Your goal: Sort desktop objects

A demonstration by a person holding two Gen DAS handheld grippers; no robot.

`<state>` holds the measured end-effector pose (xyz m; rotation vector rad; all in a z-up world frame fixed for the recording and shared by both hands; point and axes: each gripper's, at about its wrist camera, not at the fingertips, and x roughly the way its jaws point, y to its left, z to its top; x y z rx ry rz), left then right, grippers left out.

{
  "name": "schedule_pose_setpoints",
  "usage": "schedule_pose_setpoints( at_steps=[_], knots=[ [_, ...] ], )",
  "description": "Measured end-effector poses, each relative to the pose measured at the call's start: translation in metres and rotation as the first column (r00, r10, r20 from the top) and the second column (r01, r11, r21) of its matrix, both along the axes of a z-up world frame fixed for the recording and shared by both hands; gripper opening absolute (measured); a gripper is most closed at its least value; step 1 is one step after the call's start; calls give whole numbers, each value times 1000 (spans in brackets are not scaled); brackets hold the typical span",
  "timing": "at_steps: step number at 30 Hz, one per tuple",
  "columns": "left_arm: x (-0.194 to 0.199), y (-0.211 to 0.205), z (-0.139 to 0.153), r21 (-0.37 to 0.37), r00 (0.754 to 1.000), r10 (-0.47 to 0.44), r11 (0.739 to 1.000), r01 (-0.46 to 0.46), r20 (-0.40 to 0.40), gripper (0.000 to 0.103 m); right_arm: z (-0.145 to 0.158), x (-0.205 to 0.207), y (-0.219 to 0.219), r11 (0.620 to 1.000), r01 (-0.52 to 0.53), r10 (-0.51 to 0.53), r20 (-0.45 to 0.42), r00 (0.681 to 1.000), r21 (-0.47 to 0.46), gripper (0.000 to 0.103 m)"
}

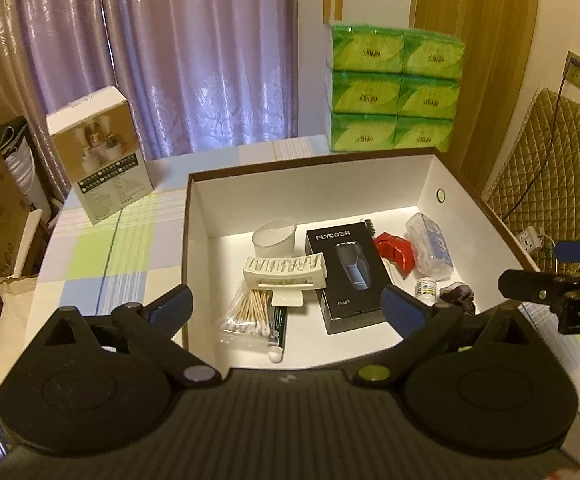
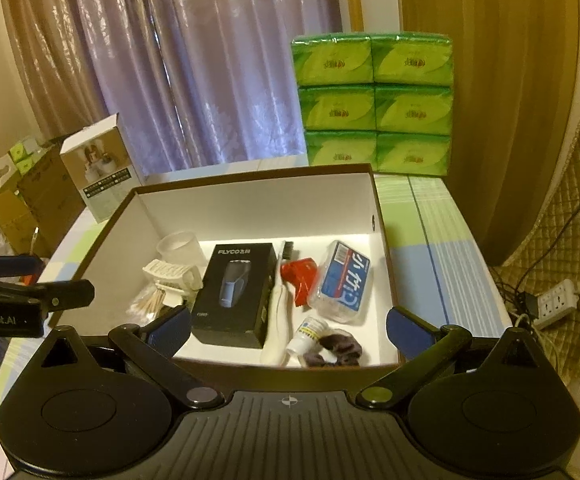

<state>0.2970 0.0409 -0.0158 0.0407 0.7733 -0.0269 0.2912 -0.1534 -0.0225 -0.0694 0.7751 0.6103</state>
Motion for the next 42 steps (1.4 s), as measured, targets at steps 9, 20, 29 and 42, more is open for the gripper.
schedule_pose_setpoints(
  at_steps=[9, 20, 29, 42],
  knots=[
    [-40, -10, 16, 38, 999, 27, 999, -28, 47, 102, 12, -31, -11, 1000, -10, 10, 25, 1000, -3, 101],
    [-90, -17, 23, 16, 997, 76, 997, -76, 6, 102, 21, -72, -22, 998, -45, 47, 60, 997, -36, 101],
    [-126, -24, 27, 10, 992, 123, 992, -123, -5, 102, 25, -98, -37, 996, -70, 74, 68, 995, -59, 101],
    [-166, -47, 31, 10, 986, 163, 987, -163, 18, 102, 30, -126, -63, 994, -99, 103, 107, 989, -46, 101]
  ],
)
